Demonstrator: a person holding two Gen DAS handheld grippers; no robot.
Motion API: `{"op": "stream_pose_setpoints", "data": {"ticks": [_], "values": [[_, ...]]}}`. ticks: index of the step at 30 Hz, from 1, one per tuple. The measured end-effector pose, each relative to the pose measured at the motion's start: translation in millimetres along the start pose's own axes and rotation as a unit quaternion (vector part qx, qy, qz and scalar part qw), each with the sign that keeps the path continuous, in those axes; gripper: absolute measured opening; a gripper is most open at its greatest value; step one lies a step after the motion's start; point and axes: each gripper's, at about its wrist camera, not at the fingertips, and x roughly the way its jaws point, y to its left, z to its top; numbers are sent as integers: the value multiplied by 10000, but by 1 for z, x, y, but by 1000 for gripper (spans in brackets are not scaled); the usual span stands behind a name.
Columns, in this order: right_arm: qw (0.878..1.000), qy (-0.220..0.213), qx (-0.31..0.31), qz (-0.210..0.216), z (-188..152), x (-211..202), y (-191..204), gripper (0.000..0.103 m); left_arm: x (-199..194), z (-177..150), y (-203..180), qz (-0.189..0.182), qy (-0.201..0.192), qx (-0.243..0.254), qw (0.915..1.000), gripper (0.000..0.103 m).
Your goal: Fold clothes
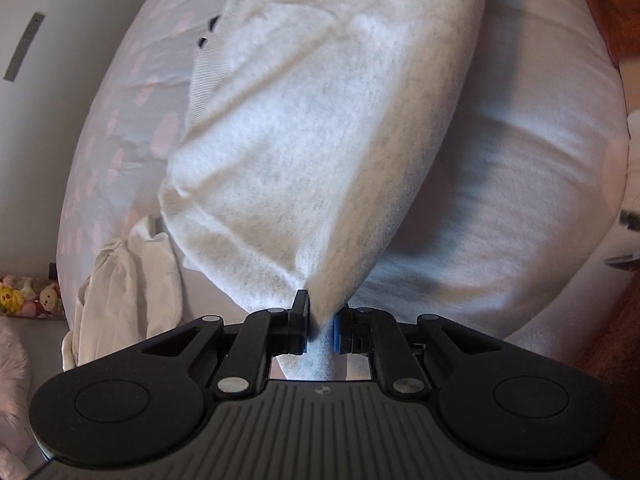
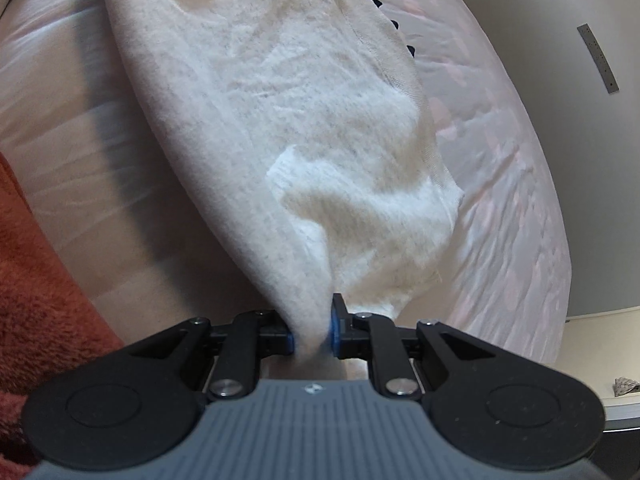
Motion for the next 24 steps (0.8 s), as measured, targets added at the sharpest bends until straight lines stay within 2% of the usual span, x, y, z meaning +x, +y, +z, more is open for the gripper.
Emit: {"op": "stream_pose_setpoints", "data": {"ticks": [4, 6, 9, 11, 16, 18, 21, 24], "values": [[10000, 54, -9, 49, 2, 5, -1, 19, 9, 5, -2, -101, 192, 74, 9997, 10], [10000, 77, -9, 61, 3, 6, -4, 24, 9, 6, -1, -130, 240, 35, 9996, 11], [9998, 90, -56, 152, 2, 0, -8, 32, 5, 4, 2, -196, 340, -23, 9992, 22], [9994, 116, -125, 297, 1, -7, -15, 37, -1, -1, 7, -286, 409, -57, 9987, 25], [9959, 300, -102, 851, -3, -28, -39, 46, -33, -15, 33, -558, 139, -444, 9974, 33], [9938, 326, 163, 1050, -8, -36, -52, 50, -48, -19, 45, -621, -88, -719, 9954, 41], [9853, 262, 908, 1426, -18, -44, -79, 56, -66, -21, 69, -841, -496, -1413, 9851, 42], [9651, -77, 2059, 1616, -32, -47, -112, 58, -75, -19, 95, -1133, -1037, -2237, 9625, 45]]}}
